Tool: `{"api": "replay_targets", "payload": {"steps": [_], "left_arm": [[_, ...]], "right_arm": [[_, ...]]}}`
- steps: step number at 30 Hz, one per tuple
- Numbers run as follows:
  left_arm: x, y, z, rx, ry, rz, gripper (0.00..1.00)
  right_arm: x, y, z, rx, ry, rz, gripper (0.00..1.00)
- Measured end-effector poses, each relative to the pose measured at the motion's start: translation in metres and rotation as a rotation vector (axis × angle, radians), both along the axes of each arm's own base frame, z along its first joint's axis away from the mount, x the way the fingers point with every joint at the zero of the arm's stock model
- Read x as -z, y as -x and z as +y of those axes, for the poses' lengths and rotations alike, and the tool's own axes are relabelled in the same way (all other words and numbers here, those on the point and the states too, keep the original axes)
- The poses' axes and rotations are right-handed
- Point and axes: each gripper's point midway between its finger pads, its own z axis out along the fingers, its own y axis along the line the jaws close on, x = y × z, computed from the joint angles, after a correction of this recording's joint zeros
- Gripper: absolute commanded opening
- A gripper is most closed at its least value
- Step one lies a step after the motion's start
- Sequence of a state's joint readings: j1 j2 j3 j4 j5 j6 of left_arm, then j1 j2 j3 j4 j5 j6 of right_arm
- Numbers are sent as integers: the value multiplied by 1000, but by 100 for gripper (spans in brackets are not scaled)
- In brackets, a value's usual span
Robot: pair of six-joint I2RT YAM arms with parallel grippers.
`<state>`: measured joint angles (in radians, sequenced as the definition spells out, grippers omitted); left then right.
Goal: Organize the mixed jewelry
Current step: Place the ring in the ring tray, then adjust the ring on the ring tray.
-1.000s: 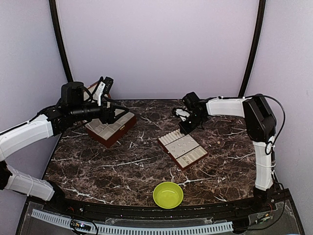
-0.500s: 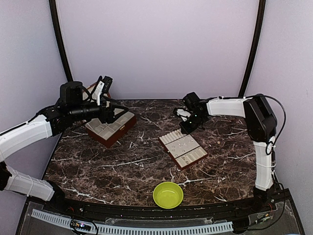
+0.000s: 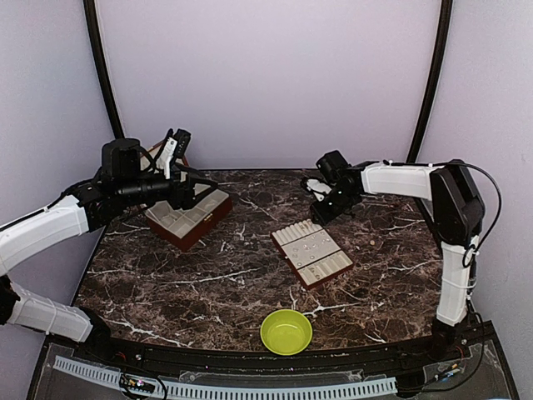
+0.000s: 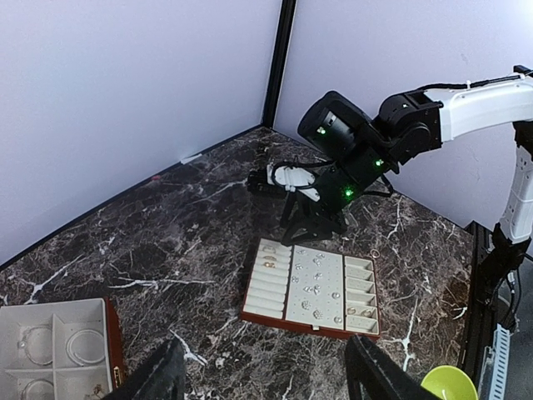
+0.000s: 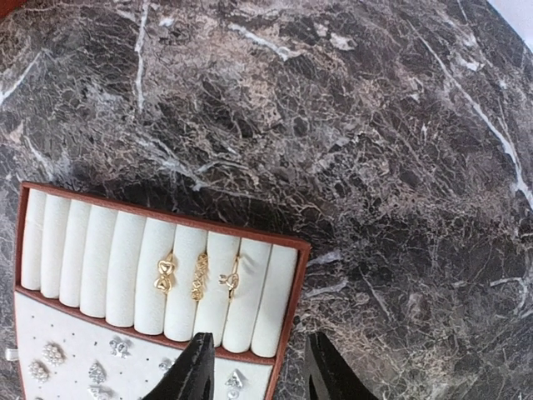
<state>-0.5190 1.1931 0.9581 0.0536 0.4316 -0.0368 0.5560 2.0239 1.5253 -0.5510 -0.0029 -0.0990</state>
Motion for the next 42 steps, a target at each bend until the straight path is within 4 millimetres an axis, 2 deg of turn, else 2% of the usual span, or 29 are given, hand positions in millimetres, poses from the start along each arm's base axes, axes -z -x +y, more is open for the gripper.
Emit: {"api": "replay_targets", "payload": {"steps": [6,12,18,22,29,33,42], "left_arm": [[0,0,1,-7,0,-3,68],[-3,-1,5,-27,-2,-13,69],[-1,-6,9,-67,-14,-15,69],[0,-8,11,-82,-18,-16,69],[2,-10,13,-96,-26,-12,69],[2,-10,13,-97,-27,-11,69],[4,-10,14,-100,-32,-4,69]], "right_arm": [[-21,-2,2,14,-35,-33,43],[-39,-5,0,66,-83,-76,31],[-45,-14,-3,136,-130,-87,22],[-39,-15,-3,158,-141,-68,18],[-18,-9,5,140,-160,2,15],[-13,-7,8,129,-169,19,13],[3,-6,13,121,-160,52,12]]}}
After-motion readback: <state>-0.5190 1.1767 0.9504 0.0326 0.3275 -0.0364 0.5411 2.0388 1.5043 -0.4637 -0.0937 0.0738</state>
